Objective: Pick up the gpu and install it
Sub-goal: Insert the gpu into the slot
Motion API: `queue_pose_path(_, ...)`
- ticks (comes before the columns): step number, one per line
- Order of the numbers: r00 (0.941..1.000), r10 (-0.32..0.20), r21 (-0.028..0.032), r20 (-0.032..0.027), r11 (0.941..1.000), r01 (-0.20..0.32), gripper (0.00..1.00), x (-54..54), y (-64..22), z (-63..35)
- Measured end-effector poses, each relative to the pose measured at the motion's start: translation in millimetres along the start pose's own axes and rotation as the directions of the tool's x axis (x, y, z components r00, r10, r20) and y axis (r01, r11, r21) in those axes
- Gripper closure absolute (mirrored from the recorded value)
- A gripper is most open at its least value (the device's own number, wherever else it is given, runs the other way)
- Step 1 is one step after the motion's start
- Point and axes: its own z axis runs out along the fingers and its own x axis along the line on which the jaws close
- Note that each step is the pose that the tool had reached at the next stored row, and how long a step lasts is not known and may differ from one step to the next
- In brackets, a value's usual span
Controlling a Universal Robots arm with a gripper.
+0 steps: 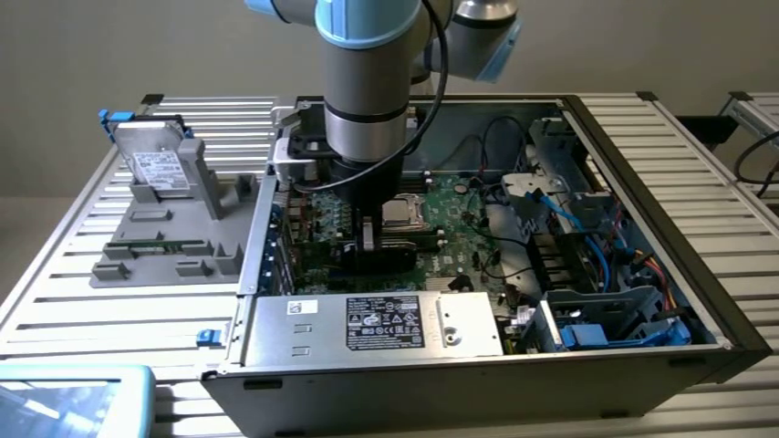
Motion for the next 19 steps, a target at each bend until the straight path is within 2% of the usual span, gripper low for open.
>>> queue_pose_path(6, 1.0000, 0.000, 0.0000, -0.0002, 1.0000, 0.000, 0.72, 0.0, 0.0, 0.0)
queue_pose_path(11, 1.0000, 0.000, 0.0031, -0.0007, 1.0000, 0.000, 0.71, 0.0, 0.2, -1.1)
queue_pose_path(12, 1.0000, 0.000, 0.0040, -0.0008, 1.0000, 0.000, 0.58, 0.1, 0.1, -1.7)
queue_pose_path(13, 1.0000, 0.000, 0.0049, -0.0007, 1.0000, 0.000, 0.58, 0.1, 0.1, -2.4)
queue_pose_path(14, 1.0000, 0.000, 0.0056, -0.0009, 1.0000, 0.000, 0.58, 0.1, 0.0, -3.8)
queue_pose_path(15, 1.0000, 0.000, 0.0060, -0.0011, 1.0000, 0.000, 0.52, 0.2, 0.1, -5.9)
queue_pose_path(19, 1.0000, 0.001, 0.0060, -0.0017, 1.0000, -0.001, 0.52, 0.7, 0.7, -23.5)
